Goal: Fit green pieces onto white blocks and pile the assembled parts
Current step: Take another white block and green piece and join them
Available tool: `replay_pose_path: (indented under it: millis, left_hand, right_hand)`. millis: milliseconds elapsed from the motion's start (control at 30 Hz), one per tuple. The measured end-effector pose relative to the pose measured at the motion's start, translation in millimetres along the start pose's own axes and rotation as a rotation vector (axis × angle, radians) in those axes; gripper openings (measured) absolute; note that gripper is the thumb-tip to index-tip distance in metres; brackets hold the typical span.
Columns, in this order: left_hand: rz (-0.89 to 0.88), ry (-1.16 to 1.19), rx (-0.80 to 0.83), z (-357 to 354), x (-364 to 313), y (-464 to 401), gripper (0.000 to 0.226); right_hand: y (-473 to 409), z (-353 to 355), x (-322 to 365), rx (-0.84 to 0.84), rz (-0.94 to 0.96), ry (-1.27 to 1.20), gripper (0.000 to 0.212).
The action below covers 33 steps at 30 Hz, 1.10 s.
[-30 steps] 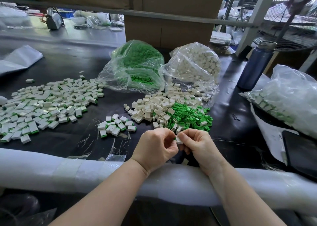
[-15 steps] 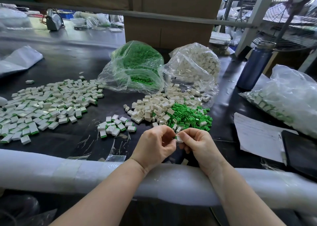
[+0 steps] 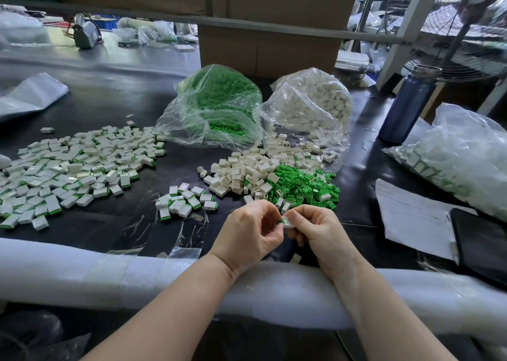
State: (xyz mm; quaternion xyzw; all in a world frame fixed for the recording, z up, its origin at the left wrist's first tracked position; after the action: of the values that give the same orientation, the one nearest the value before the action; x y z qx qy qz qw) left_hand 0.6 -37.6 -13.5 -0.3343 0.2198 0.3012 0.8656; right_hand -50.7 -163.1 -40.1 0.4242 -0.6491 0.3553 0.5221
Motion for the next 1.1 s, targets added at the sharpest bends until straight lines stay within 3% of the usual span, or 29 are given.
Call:
replay_pose_path:
  millis: [767,933,1100]
  left_hand:
    - [-0.063,-0.151,-0.044,1.7,-8.7,1.8,0.006]
    - [0.114,0.067,0.068,-2.5,6.7,-0.2,0.017]
    - [0.264,0.214,0.076,-3.8,18.9,-3.8,0.019]
  right_hand:
    - [0.8,-0.8,0.5,0.021,-0.005,0.006,0.029]
    - [0.1,-1.1,2.3,-0.011,0.058,0.040,0.023]
    - [0.3,-7.1,1.2,0.008,0.060,0.142,0.017]
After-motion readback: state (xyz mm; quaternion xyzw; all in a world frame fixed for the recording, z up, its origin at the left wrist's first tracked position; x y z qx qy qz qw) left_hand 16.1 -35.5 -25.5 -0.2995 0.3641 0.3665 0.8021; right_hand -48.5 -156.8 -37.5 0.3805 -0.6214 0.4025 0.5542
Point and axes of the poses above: each hand's wrist, its own y-axis away from the middle knuckle, its own z-axis out of the back of the hand, x = y × z, the point moved 5 cm from there along -y, towards the middle knuckle, and after that the axes turned 11 degrees about -y, right-handed, at the moved point
